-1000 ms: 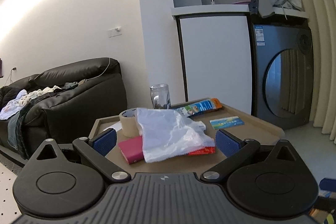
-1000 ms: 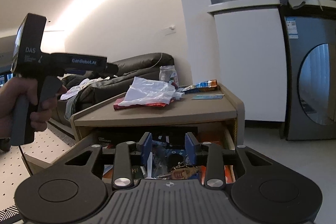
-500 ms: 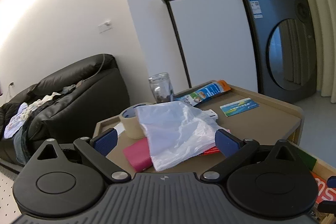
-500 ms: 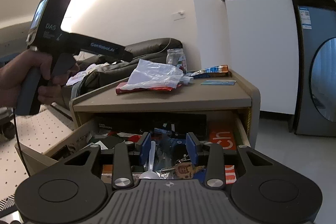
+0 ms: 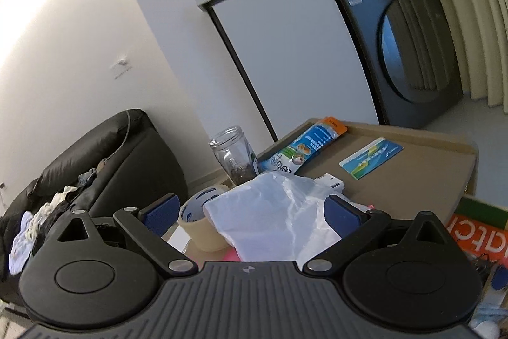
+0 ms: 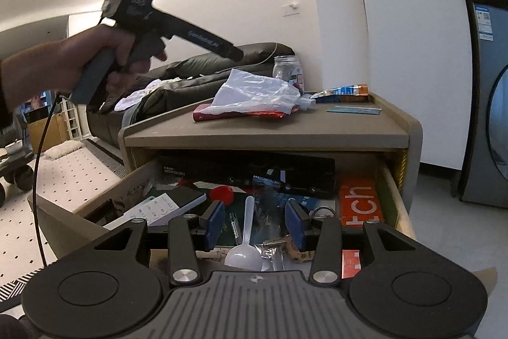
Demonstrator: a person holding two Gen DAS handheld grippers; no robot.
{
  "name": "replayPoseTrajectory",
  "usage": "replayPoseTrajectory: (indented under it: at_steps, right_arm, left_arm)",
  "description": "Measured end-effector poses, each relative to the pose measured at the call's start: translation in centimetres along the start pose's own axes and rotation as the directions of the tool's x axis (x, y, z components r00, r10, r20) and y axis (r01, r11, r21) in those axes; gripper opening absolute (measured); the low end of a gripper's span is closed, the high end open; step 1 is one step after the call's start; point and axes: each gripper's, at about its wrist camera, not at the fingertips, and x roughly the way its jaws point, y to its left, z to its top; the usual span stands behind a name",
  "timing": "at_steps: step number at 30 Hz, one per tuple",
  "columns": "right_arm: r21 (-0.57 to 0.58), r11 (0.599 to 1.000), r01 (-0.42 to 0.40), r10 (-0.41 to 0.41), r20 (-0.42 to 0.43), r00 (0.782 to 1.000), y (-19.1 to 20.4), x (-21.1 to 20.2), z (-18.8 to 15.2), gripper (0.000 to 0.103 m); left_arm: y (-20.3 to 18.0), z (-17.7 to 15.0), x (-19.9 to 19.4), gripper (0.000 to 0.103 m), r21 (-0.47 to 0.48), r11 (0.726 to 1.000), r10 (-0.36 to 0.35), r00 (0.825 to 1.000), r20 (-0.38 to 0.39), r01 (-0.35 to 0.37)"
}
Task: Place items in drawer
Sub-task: 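Hold the drawer open with the right gripper while the left gripper moves over the nightstand top, then lower the open left gripper onto the white plastic bag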
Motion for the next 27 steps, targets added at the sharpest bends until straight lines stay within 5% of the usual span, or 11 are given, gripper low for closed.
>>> replayPoseTrajectory:
  at_steps: [10, 20, 27]
  right_arm:
    - [0.005, 1.0, 0.006, -0.006, -0.031, 0.999, -1.3, 1.0, 0.7, 0.046]
    - [0.022, 1.0, 0.021, -0.02, -0.049, 0.999, -2.3, 1.6, 1.8, 0.046]
    - [0.011, 1.0, 0.011, -0.01, -0.071, 0.997, -2.2, 1.8, 1.5, 0.046]
  left_arm:
    - [0.2, 1.6, 4.7, 0.093, 0.188, 0.971, -0.137, 0.987, -0.079, 0.15]
    - [1.3, 2.7, 8.9, 0.092, 0.207, 0.946, -0.219, 0.963, -0.157, 0.249]
    - [1.5, 3.5, 12.1, 0.089, 0.285, 0.897, -0.275, 0.931, -0.241, 0.339]
